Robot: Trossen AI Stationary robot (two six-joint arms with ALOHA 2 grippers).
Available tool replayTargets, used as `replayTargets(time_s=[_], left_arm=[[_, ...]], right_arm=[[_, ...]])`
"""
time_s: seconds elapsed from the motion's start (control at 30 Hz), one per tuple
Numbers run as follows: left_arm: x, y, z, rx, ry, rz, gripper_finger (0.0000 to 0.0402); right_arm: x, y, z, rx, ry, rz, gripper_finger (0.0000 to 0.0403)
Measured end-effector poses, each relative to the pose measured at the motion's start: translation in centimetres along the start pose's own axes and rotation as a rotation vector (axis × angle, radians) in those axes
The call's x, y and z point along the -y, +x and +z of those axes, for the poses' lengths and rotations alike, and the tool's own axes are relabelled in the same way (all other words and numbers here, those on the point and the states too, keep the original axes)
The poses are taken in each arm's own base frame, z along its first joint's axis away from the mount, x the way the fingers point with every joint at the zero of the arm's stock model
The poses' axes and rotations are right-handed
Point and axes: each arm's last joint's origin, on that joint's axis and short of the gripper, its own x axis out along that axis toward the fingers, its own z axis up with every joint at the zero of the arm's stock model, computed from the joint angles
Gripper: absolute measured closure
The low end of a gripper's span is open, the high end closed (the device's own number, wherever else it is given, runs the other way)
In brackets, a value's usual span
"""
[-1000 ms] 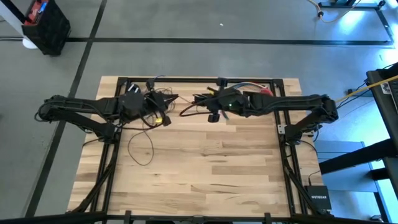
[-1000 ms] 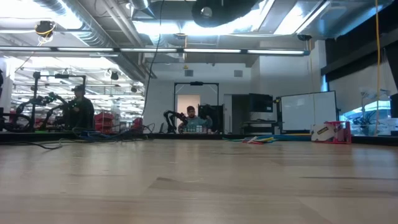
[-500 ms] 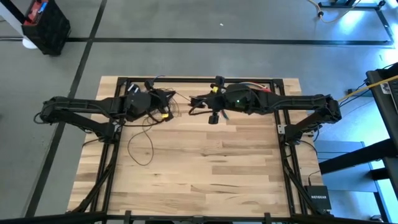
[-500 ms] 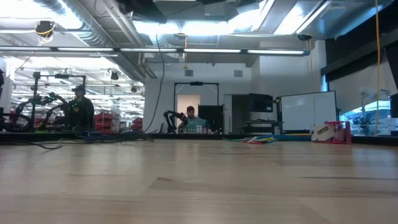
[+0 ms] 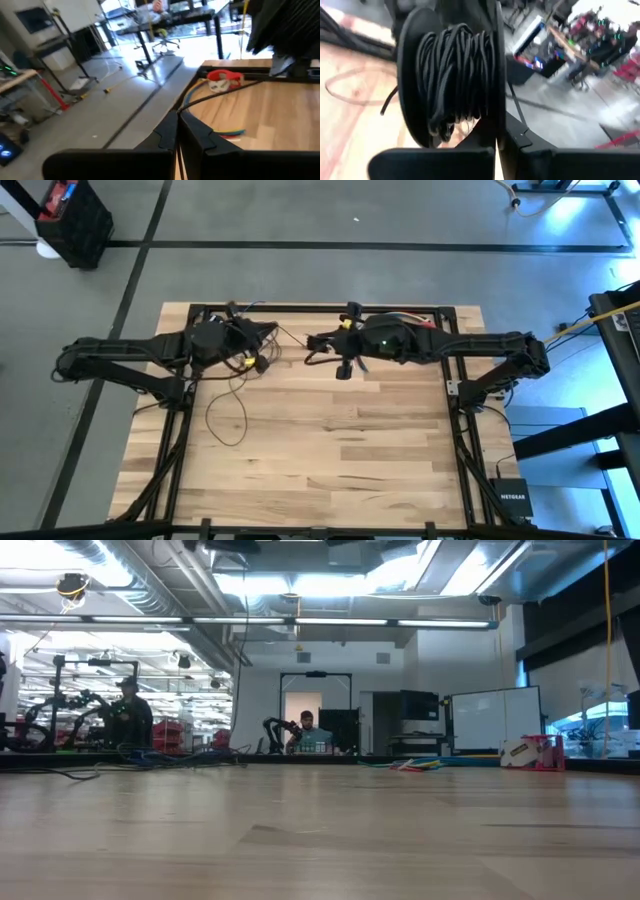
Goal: Coiling cords
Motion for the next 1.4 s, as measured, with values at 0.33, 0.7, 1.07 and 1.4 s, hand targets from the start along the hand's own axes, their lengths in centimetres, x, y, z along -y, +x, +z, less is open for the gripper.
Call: replayTargets(time_s=[0.33, 0.7, 1.07, 1.4], left_arm=[[1.0, 3.1, -1.6, -0.114, 0.044, 0.054, 0.0396], [0.1, 0.0, 0.1, 0.009, -0.049, -0.023, 0.0396], [2.7, 0.2, 0.7, 0.077, -0.063, -0.125, 0.0396], [1.8, 0.7, -0.7, -0.055, -0.019, 0.014, 0.0396]], right_arm=[[-0.3, -0.3, 1.8, 0.213, 0.008, 0.079, 0.04], [-0.5, 0.1, -0.2, -0.083, -0.094, -0.122, 0.04], [-0.9, 4.9, -3.4, -0.264, -0.139, -0.221, 0.04], [-0.7, 4.5, -2.9, -0.232, -0.128, -0.235, 0.04]])
